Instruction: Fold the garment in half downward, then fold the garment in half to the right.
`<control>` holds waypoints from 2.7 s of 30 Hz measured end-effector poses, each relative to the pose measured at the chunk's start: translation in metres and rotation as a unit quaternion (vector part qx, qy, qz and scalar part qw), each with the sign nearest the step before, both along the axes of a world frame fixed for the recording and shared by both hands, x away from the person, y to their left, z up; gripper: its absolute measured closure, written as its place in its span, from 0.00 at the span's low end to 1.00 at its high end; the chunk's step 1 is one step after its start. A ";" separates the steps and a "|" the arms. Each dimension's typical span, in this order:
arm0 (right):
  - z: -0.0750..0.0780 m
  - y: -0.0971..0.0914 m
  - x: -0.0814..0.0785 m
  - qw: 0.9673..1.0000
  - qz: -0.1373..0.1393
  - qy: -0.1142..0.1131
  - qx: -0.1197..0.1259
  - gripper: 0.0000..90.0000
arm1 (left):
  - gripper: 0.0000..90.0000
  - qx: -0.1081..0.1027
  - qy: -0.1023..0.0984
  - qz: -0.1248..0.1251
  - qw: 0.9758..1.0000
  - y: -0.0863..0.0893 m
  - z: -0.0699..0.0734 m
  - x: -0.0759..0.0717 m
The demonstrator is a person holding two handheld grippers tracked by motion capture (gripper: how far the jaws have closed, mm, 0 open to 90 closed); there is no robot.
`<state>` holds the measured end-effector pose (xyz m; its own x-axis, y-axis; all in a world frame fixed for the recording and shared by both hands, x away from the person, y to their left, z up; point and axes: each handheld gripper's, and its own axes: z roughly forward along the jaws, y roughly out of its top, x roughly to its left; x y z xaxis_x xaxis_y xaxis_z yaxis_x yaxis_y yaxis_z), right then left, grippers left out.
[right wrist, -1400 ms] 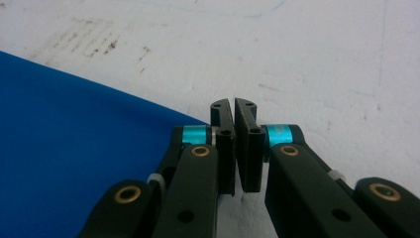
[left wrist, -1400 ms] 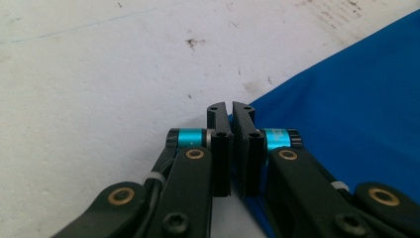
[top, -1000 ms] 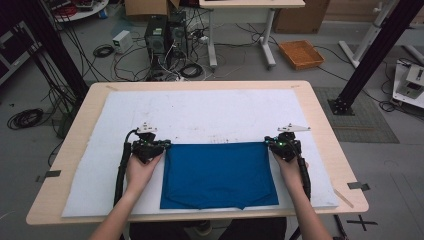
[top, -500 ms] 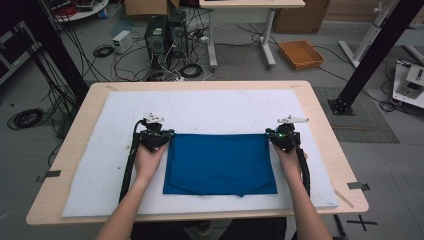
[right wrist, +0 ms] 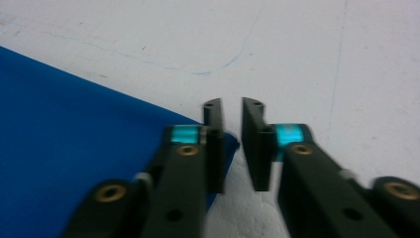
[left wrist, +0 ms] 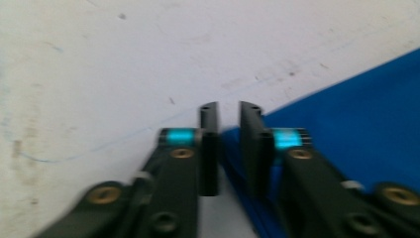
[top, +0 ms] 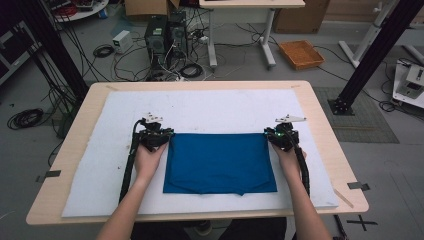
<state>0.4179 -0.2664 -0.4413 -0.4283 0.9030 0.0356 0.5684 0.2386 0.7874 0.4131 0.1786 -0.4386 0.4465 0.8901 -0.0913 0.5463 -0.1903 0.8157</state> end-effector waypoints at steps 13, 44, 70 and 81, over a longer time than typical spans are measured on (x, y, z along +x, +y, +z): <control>0.023 -0.015 -0.040 0.998 0.027 -0.036 0.045 0.51 | 0.46 -0.003 -0.062 -0.030 0.998 0.026 0.031 -0.060; 0.037 -0.064 -0.086 0.991 -0.002 -0.092 0.094 0.38 | 0.40 -0.009 -0.110 -0.052 0.992 0.050 0.024 -0.121; 0.035 -0.060 -0.082 0.991 -0.002 -0.096 0.090 0.38 | 0.44 -0.104 0.045 -0.026 0.993 0.024 -0.005 -0.140; 0.034 -0.057 -0.082 0.992 0.003 -0.097 0.086 0.38 | 0.52 -0.107 0.088 -0.008 0.990 0.010 -0.013 -0.140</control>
